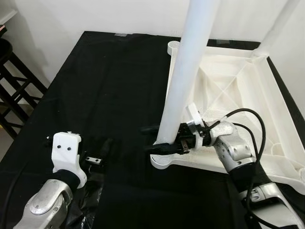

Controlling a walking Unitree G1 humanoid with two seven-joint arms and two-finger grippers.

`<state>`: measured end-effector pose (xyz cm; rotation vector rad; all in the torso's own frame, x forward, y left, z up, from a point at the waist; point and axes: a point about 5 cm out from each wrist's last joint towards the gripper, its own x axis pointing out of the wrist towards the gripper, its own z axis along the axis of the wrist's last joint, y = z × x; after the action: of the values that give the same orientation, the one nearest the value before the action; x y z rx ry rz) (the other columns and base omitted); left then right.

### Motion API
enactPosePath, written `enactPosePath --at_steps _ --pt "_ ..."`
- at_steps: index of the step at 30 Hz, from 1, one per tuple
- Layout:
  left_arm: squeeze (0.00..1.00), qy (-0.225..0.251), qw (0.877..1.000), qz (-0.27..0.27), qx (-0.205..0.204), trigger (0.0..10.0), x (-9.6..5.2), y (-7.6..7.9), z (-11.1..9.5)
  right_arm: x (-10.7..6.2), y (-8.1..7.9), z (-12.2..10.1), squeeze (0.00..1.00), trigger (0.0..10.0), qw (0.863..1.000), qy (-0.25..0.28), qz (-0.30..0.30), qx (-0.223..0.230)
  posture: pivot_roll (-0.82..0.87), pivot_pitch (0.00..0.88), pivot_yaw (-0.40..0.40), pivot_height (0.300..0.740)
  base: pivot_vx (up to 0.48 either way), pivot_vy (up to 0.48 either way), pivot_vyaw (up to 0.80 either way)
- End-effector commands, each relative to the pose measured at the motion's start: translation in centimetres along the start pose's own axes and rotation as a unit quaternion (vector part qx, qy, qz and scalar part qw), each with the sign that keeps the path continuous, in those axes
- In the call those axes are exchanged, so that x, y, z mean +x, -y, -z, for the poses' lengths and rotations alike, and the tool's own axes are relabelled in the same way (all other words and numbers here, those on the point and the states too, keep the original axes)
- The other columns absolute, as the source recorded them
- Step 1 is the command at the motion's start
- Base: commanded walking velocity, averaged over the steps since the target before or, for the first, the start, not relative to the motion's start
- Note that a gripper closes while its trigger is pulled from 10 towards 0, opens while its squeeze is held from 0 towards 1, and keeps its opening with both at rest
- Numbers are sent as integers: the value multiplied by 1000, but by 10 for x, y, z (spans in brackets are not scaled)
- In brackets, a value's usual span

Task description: Building children table

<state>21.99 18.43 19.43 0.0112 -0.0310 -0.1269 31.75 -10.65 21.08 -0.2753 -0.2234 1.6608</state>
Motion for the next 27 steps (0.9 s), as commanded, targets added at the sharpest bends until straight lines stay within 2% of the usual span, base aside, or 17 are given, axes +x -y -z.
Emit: enactPosePath --at_steps 1,3,5,6,7,8,9,10,12,13,14,15,19,21,22,25,27 --pt "0 6 1000 -13 7 10000 7 -9 -10 -6 -5 24 0 10000 998 -64 23 19 120 322 -1 740 0 0 0" --pt "0 40 999 -8 26 10000 33 -14 -39 -6 -4 24 0 10000 997 -71 20 12 122 323 -2 740 0 0 0" --pt "0 40 999 -8 26 10000 33 -14 -39 -6 -4 24 0 10000 997 -71 20 12 122 323 -2 740 0 0 0" --pt "0 68 996 6 55 10000 58 -13 -72 -6 -3 25 0 10000 997 -75 17 7 122 319 1 740 0 0 0" --pt "0 85 994 24 70 10000 76 -6 -97 -6 -1 23 0 10000 997 -74 17 8 125 321 2 740 0 0 0" --pt "0 85 994 24 70 10000 76 -6 -97 -6 -1 23 0 10000 997 -74 17 8 125 321 2 740 0 0 0" --pt "0 96 992 36 80 10000 86 -1 -114 -6 0 22 0 10000 997 -72 17 8 125 321 2 740 0 0 0" --pt "0 96 992 36 80 10000 86 -1 -114 -6 0 22 0 10000 997 -72 17 8 125 321 2 740 0 0 0" --pt "0 118 987 52 96 10000 104 13 -148 -6 4 19 0 10000 998 -60 24 21 125 320 2 740 0 0 0" --pt "0 118 987 52 96 10000 104 13 -148 -6 4 19 0 10000 998 -60 24 21 125 320 2 740 0 0 0" --pt "0 124 985 61 102 10000 110 20 -162 -7 5 17 0 10000 998 -54 26 27 124 320 2 740 0 0 0" --pt "0 124 985 61 102 10000 110 20 -162 -7 5 17 0 10000 998 -54 26 27 124 320 2 740 0 0 0" --pt "0 124 982 85 111 10000 119 34 -184 -8 8 14 0 10000 998 -39 31 41 125 325 4 740 0 0 0" --pt "0 129 980 103 115 10000 124 43 -206 -9 9 11 0 10000 997 -20 41 56 129 334 5 740 0 0 0" --pt "0 129 980 103 115 10000 124 43 -206 -9 9 11 0 10000 997 -20 41 56 129 334 5 740 0 0 0" --pt "0 140 977 108 119 10000 126 49 -232 -12 11 10 0 10000 997 -13 44 59 133 340 3 740 0 0 0" --pt "0 140 977 107 121 10000 127 50 -238 -12 12 10 0 10000 997 -13 45 59 133 342 1 740 0 0 0"
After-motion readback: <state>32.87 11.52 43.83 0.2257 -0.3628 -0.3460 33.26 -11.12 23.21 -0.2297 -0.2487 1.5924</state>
